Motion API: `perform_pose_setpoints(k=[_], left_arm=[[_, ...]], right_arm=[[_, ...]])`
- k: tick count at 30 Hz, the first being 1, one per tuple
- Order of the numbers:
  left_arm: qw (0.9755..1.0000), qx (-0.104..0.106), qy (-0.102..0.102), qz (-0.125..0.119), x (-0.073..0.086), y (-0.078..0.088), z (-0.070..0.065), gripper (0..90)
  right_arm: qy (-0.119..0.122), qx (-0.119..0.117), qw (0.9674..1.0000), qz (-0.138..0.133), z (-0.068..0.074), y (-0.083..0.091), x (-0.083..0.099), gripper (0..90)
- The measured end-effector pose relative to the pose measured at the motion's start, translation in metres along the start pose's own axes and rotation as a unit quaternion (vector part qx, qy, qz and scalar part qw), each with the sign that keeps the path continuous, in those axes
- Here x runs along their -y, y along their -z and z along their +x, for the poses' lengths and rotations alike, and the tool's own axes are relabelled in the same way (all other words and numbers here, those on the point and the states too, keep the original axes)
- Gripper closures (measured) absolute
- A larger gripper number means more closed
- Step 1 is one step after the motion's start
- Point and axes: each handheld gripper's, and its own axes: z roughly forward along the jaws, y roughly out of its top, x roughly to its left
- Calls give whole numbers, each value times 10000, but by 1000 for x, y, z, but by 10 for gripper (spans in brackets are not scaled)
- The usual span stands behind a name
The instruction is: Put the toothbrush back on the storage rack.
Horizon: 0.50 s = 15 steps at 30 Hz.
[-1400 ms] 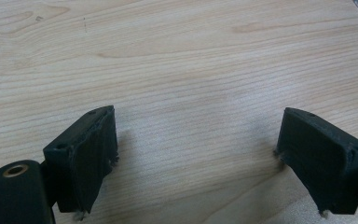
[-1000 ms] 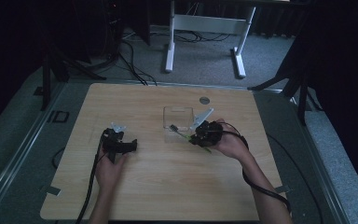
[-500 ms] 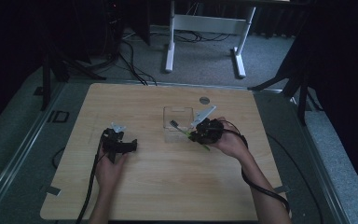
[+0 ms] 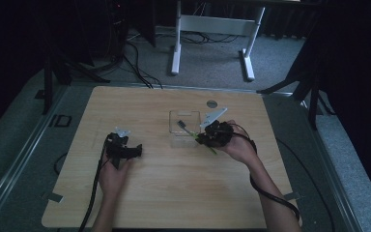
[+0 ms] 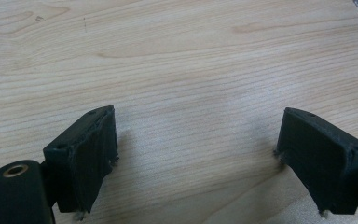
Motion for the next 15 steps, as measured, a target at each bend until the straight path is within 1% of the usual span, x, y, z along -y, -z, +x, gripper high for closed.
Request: perform_pose_setpoints(k=[3,5,6,15], left_arm=[[10000,0,0,0,0,0,0,127],[10000,0,1,0,0,0,0,127],[10000,-1,0,0,0,0,0,126],[10000,-1,1,-1,0,0,0,127]], right_arm=[[-75,-1,9999,-73,-1,1,0,794],[-75,-5,9999,-95,-2,2,0,794],[-116,7,9999,-122,-2,2,0,794],[-225,23,9995,-239,-5,3,-2,794]])
